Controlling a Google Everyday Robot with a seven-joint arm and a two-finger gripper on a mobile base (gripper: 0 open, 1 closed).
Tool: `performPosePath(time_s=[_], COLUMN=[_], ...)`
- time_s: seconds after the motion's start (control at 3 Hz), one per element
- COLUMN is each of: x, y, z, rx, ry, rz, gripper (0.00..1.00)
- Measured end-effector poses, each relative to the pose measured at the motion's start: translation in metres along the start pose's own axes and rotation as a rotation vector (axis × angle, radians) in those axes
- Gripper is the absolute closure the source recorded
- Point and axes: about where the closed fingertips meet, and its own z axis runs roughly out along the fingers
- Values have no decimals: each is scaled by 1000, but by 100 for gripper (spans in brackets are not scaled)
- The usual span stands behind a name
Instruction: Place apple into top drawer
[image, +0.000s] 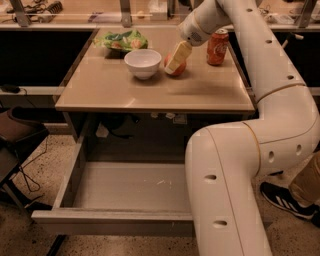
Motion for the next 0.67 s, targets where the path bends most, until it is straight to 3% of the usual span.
performPosePath(time_s=[0.33,0.67], x=[0,23], y=[-1,12], z=[2,24], rx=[2,-65], ry=[-2,2], rz=[1,34], gripper=[0,0])
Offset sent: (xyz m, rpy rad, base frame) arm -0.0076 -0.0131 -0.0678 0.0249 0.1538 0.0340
